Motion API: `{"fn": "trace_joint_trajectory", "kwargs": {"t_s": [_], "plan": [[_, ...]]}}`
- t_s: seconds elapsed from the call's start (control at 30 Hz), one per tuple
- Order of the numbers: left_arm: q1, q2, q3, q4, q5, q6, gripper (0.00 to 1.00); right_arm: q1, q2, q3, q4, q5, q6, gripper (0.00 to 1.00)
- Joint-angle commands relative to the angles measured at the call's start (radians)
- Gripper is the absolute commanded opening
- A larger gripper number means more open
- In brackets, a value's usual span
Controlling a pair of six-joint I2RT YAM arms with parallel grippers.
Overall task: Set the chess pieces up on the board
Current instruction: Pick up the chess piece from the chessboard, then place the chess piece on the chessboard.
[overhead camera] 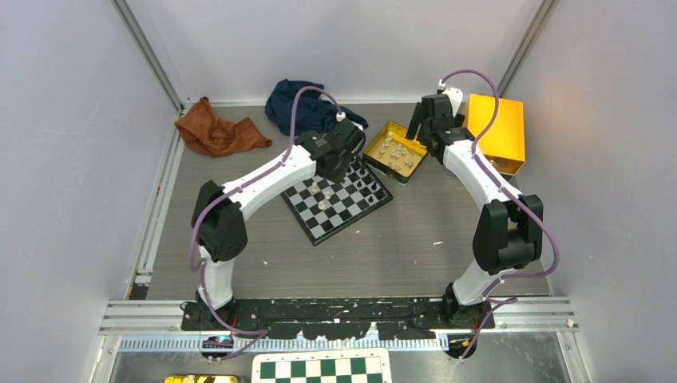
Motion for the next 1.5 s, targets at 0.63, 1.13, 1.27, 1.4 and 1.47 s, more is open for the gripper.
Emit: {"fn": "trace_joint_trajectory", "kwargs": {"t_s": [0.63,1.13,1.27,1.4,1.47], "plan": [[0.365,-0.075,-0.156,0.123,-0.065,-0.113,0.06,0.017,-0.001,0.113,-0.004,-0.004,-0.003,0.84],[0.405,0.012,-0.200,0.200,-0.027,-0.173,0.07,0.019,0.016,0.111,-0.002,-0.011,-0.006,0.84],[0.419,0.022,-0.195,0.197,-0.029,-0.178,0.08,0.019,0.019,0.114,-0.002,-0.012,-0.006,0.84],[0.435,0.032,-0.193,0.198,-0.012,-0.187,0.08,0.019,0.028,0.119,-0.004,-0.012,-0.006,0.84],[0.442,0.036,-0.195,0.201,-0.002,-0.192,0.08,0.019,0.031,0.122,-0.005,-0.012,-0.004,0.84]]}}
